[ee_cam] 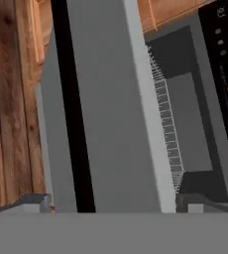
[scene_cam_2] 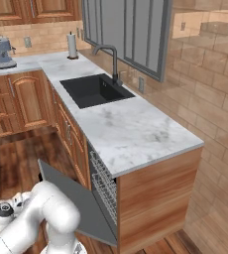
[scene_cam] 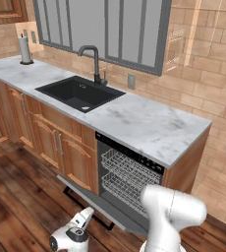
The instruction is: Open the dishwasher door and pull out the top rack.
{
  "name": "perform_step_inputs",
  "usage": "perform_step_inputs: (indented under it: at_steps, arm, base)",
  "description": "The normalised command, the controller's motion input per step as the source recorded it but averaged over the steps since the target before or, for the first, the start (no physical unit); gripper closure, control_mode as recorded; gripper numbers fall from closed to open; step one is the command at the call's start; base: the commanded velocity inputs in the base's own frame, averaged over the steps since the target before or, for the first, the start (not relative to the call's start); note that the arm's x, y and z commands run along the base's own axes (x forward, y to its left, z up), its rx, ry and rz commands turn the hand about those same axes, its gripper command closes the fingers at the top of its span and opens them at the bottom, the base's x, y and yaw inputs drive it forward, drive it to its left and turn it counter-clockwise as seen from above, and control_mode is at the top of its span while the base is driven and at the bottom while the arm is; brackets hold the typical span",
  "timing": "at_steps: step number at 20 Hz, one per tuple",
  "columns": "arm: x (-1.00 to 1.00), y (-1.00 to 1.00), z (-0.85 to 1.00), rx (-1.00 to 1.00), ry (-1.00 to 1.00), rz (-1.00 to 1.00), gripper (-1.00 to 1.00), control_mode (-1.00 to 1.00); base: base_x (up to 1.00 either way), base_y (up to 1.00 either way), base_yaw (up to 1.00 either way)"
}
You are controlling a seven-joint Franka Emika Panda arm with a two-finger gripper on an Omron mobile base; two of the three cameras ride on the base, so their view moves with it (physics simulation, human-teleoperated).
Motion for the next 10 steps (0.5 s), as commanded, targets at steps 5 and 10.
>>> perform_step_inputs:
  at_steps: [5,10]
  arm:
    - [-0.74,0.06,0.73,-0.03,-0.44,0.00,-1.00,-1.00]
    - [-0.19,0.00,1.00,0.00,-0.24,0.00,-1.00,-1.00]
  base:
    - [0.00,0.00,0.00]
    - [0.00,0.00,0.00]
